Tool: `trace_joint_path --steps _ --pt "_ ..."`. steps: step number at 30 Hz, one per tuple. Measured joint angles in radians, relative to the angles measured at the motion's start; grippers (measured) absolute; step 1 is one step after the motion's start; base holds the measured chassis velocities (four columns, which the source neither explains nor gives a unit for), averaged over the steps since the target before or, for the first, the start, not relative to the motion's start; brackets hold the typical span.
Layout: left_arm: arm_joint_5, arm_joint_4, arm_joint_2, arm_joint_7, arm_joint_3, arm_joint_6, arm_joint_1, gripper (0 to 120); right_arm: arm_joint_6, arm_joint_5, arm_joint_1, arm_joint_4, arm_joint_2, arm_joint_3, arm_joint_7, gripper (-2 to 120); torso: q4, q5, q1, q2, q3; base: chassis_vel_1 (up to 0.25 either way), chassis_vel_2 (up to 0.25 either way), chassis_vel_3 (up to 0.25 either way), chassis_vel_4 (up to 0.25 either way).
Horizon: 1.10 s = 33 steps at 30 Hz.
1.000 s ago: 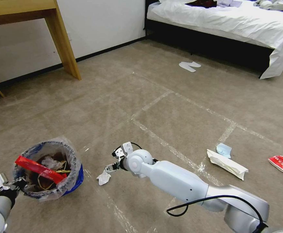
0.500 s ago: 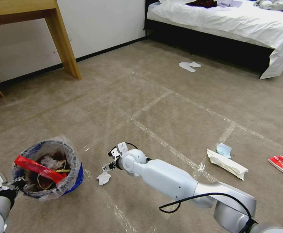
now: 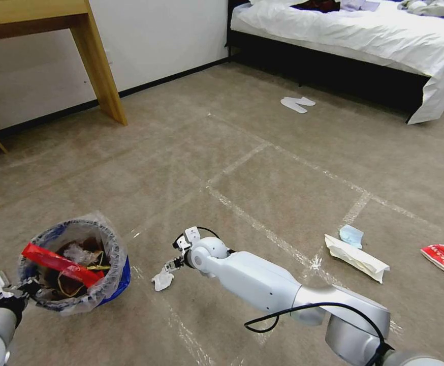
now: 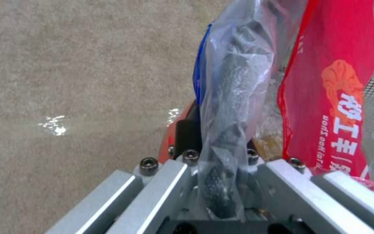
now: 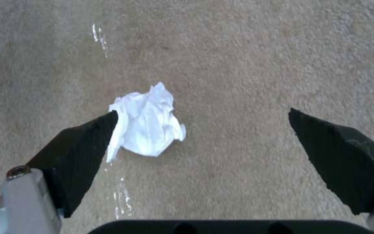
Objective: Pick up the trash bin and place the garbage on the floor into it.
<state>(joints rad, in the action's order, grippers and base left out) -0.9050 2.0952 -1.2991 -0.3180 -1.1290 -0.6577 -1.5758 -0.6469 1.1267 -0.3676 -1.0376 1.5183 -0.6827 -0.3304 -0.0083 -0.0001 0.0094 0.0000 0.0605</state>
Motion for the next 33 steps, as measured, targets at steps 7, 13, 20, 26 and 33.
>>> trace_joint_path --steps 7,13,20,26,33 --pt "0.0 0.004 0.0 0.0 0.0 0.001 0.0 0 0.007 -0.028 0.008 0.044 0.042 -0.009 0.028 100 0.0 -0.0001 0.0 0.0 0.0 0.0 0.0 0.0 0.0" --pt "-0.001 0.006 0.003 0.0 0.0 0.001 -0.002 0 0.013 -0.048 0.006 0.07 0.07 -0.014 0.04 100 0.0 -0.0001 0.0 0.0 0.0 0.0 0.0 0.0 0.0" --pt "-0.002 0.008 0.004 0.0 -0.001 0.001 -0.006 0 0.022 -0.081 0.002 0.12 0.092 -0.011 0.071 100 0.0001 -0.0001 0.0 0.0 0.0 0.0 0.0 0.0 0.0" --pt "-0.003 0.012 0.006 0.0 -0.001 0.002 -0.006 0 0.035 -0.111 0.003 0.176 0.092 -0.006 0.098 99 -0.0001 0.0 0.0 0.0 0.0 0.0 0.0 0.0 0.0" --pt "-0.004 0.012 0.003 0.0 -0.003 0.002 -0.009 0 0.047 -0.136 0.003 0.213 0.091 -0.004 0.125 99 0.0 0.0001 0.0 0.0 0.0 0.0 0.0 0.0 0.0"
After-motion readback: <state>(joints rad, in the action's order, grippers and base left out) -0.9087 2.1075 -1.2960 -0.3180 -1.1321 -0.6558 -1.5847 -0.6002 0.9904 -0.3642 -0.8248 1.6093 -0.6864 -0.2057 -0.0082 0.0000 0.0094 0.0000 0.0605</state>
